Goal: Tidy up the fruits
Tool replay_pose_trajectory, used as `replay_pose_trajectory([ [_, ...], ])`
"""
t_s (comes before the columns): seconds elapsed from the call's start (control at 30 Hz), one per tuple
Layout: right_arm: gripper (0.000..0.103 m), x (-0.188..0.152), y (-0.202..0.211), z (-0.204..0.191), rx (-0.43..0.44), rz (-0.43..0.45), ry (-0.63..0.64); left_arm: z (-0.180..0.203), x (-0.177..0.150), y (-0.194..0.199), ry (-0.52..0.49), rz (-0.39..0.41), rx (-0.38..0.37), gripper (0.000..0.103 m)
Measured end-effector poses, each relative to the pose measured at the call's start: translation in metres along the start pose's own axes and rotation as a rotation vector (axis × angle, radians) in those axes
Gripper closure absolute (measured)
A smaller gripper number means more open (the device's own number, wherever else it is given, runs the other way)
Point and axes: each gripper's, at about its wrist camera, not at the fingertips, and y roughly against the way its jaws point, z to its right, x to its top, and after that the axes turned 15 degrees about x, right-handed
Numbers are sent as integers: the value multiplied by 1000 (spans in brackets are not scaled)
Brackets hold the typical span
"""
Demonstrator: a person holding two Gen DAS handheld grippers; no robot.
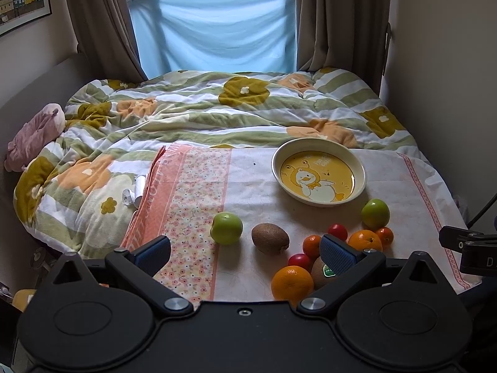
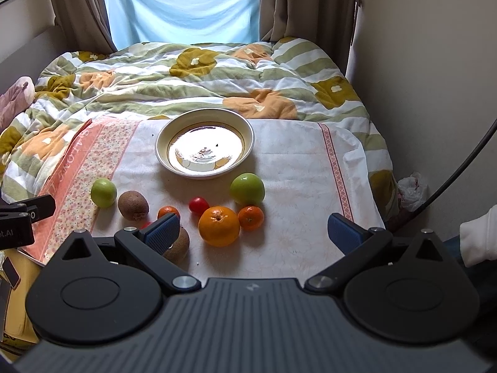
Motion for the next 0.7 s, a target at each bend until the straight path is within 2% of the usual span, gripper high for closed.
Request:
replay_pose_trajectory([
  [0.7, 0, -1, 3, 4, 10, 10, -21, -1, 3, 7, 4, 32, -2, 0],
])
